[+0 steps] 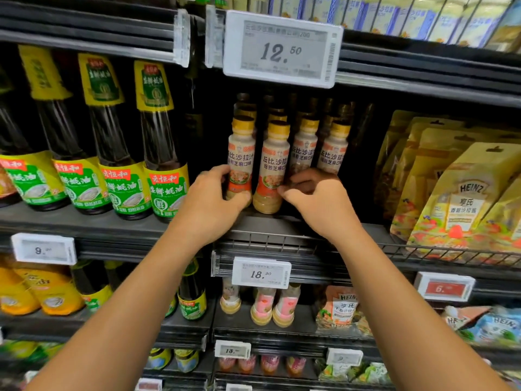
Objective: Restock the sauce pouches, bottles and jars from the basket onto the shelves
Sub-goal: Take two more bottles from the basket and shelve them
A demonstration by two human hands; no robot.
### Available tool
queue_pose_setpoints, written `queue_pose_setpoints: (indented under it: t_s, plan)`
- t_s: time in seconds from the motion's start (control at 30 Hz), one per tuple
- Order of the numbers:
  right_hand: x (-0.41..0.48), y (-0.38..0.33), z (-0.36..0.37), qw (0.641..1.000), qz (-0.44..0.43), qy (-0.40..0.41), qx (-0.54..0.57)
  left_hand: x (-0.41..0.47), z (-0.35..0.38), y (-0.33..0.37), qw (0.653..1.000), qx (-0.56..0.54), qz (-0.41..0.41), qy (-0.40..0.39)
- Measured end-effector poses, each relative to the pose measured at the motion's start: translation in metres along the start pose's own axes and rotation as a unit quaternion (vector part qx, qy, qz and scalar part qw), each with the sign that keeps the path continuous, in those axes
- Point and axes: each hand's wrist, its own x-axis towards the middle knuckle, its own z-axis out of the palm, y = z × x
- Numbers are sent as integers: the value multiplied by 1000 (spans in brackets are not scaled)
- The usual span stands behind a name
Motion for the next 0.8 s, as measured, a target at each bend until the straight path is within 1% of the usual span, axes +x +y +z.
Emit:
queue_pose_setpoints:
  t_s: [0.03, 0.1, 0.23, 0.33, 0.43, 0.53, 0.67, 0.8]
  plan:
    - [-7, -1, -2, 999, -15, 21, 43, -5, 2, 4, 1000, -6, 12, 12]
    - [-20, -2, -6, 994, -43, 43, 92, -12, 6, 11, 999, -13, 26, 34]
    - [-48, -2, -14, 984, -92, 66, 140, -25, 15, 23, 994, -79, 62, 51]
    - [-66, 4, -22, 974, -107, 109, 169, -40, 25, 37, 985, -127, 112, 38]
    - [-82, 14, -35, 964, -105, 155, 190, -50, 38, 52, 970, -183, 156, -37]
    - [-101, 26, -52, 956, -82, 186, 214, -57, 56, 70, 949, -247, 167, -107]
    - [-131, 46, -80, 954, -43, 219, 201, -69, 90, 92, 932, -277, 161, -170]
    - [-167, 70, -113, 952, 3, 251, 177, -90, 131, 118, 916, -285, 154, -235]
